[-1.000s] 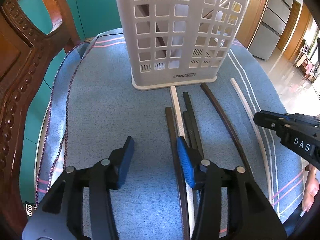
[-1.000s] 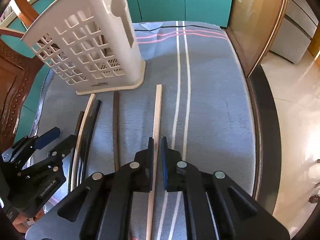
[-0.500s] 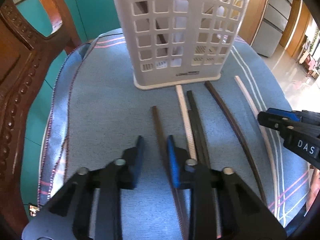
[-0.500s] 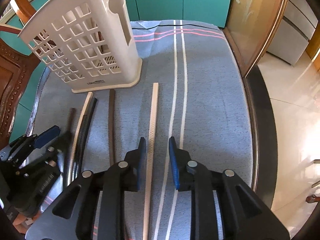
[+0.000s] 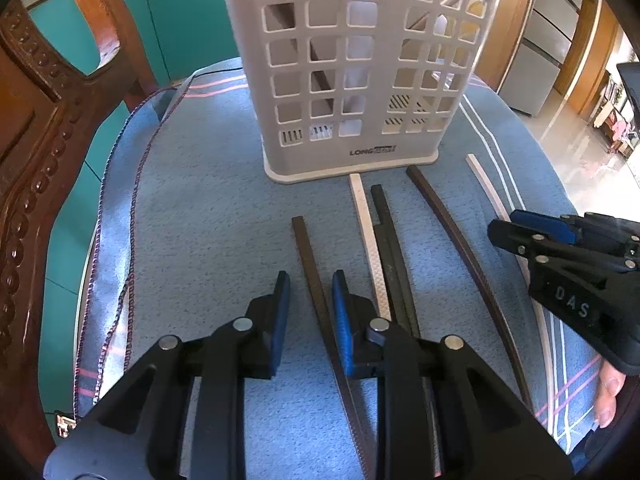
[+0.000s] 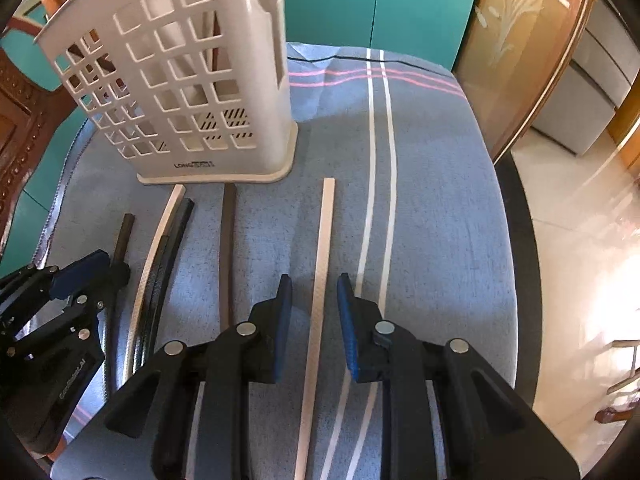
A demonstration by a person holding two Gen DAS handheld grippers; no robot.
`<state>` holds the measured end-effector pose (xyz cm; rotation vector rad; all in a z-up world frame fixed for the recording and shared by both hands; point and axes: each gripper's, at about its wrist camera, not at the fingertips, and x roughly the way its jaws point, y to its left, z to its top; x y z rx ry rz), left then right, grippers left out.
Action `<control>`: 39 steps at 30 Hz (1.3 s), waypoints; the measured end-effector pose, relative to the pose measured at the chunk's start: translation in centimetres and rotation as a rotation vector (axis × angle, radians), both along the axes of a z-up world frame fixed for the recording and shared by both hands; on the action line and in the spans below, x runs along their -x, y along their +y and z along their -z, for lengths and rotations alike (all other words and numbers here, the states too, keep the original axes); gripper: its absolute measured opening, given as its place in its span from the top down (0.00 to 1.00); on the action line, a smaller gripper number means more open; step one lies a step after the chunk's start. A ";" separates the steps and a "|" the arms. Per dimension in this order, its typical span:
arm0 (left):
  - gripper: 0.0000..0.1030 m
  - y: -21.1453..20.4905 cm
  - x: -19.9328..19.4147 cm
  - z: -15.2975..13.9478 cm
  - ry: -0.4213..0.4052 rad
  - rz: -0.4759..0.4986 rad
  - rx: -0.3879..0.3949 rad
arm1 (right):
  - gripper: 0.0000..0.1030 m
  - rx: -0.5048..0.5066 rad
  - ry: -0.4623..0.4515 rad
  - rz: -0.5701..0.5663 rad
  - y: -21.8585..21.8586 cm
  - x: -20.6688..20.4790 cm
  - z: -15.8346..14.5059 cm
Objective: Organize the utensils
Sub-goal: 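Close the left tool on a dark brown chopstick while the right tool grasps a light wooden one, then lift both chopsticks over the white basket and open both tools to drop them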
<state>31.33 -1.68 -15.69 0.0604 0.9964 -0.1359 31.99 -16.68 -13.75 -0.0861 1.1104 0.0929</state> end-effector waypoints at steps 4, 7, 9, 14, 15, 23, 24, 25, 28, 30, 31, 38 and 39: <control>0.84 -0.9 0.4 0.0 -0.004 0.044 0.007 | 0.91 -0.012 0.002 -0.025 0.6 0.5 -0.1; 0.85 -1.4 0.6 0.0 -0.004 0.068 0.012 | 0.92 -0.017 0.004 -0.031 1.0 0.8 -0.3; 0.85 -1.5 0.5 0.0 -0.004 0.070 0.010 | 0.92 -0.024 0.005 -0.031 1.1 0.9 -0.4; 0.85 -1.7 0.4 0.1 -0.004 0.062 0.002 | 0.90 -0.016 0.008 -0.029 1.2 0.8 -0.4; 0.85 -1.8 0.4 0.1 -0.005 0.062 -0.002 | 0.90 -0.013 0.008 -0.030 1.0 0.7 -0.4; 0.85 -1.9 0.4 0.1 -0.008 0.060 -0.006 | 0.90 0.021 -0.003 -0.041 1.7 0.4 -0.2; 0.85 -1.8 0.4 0.1 -0.008 0.059 -0.004 | 0.90 0.021 -0.003 -0.042 1.8 0.5 -0.2; 0.85 -1.8 0.4 0.1 -0.007 0.057 0.000 | 0.90 0.020 -0.004 -0.044 1.9 0.6 -0.2; 0.90 -1.5 0.5 0.0 -0.010 0.051 0.000 | 0.92 0.022 -0.007 -0.048 2.1 0.9 -0.2; 0.90 -1.3 0.4 0.0 -0.010 0.047 0.005 | 0.93 0.013 -0.006 -0.045 1.9 1.0 -0.2; 0.91 -1.2 0.4 0.0 -0.009 0.043 0.008 | 0.93 0.003 -0.006 -0.042 1.6 1.1 -0.3; 0.93 0.1 1.8 -3.7 -0.123 0.022 0.045 | 0.94 -0.081 -0.078 -0.051 0.3 2.5 -3.6; 0.93 0.3 2.3 -4.5 -0.143 0.022 0.058 | 0.94 -0.108 -0.101 -0.059 0.0 3.1 -4.8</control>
